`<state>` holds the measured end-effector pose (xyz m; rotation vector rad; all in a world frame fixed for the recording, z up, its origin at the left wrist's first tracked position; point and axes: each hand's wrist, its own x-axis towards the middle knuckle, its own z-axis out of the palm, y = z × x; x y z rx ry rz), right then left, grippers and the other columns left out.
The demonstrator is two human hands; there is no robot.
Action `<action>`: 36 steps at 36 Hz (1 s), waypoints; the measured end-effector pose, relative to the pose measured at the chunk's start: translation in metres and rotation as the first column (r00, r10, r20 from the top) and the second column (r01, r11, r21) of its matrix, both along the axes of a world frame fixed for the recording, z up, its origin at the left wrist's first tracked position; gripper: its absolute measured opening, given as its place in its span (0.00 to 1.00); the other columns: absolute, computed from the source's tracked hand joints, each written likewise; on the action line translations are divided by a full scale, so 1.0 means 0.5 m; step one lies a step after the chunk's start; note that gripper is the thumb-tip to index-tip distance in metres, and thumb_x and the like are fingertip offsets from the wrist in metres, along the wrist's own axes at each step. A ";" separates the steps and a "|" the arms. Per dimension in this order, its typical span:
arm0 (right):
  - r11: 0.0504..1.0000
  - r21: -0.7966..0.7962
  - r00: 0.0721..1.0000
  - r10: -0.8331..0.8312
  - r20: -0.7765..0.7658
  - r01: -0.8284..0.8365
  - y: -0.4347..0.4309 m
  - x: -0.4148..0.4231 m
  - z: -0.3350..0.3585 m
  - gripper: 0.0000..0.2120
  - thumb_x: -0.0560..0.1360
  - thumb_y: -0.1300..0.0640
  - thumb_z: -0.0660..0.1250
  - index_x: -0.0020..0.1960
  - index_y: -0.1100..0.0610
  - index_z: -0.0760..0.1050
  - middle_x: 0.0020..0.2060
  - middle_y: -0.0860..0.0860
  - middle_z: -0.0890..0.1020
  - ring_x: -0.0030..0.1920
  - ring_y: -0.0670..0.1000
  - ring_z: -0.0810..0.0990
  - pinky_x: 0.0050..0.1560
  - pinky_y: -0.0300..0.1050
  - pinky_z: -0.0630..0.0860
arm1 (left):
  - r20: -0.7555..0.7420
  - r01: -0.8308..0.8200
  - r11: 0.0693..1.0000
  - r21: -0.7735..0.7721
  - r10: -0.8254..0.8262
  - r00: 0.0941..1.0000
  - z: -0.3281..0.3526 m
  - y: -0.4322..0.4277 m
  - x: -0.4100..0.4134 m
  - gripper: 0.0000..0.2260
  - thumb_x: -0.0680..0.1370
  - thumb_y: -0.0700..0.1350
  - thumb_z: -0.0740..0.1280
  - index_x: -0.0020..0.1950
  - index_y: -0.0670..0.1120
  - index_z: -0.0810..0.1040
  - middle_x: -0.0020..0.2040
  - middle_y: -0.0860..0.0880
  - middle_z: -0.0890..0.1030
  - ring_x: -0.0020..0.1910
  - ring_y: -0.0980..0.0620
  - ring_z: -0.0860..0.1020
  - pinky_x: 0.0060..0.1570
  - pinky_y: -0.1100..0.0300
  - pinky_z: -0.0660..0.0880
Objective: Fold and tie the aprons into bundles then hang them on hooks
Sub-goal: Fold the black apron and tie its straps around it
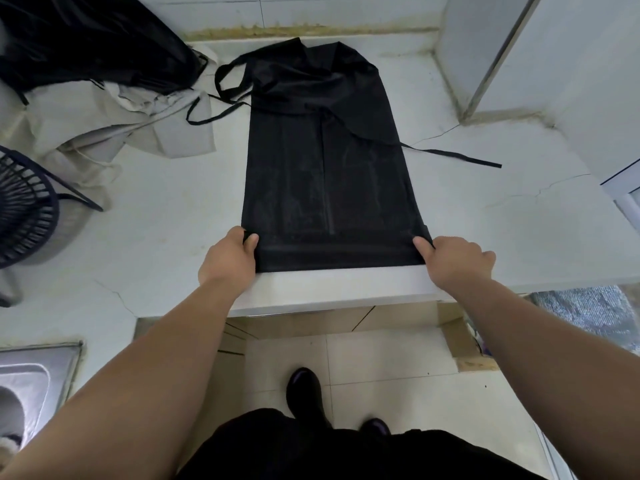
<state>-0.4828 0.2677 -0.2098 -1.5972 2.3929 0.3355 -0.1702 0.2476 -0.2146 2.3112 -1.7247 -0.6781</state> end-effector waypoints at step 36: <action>0.958 0.010 0.955 0.284 0.082 -0.285 0.000 0.096 -0.021 0.47 0.69 0.24 0.42 0.77 0.54 0.43 0.77 0.58 0.47 0.76 0.59 0.48 0.76 0.53 0.45 | 0.264 0.488 0.841 0.233 -0.538 0.801 -0.017 0.013 -0.001 0.33 0.78 0.67 0.43 0.78 0.54 0.37 0.78 0.48 0.35 0.77 0.49 0.35 0.75 0.48 0.37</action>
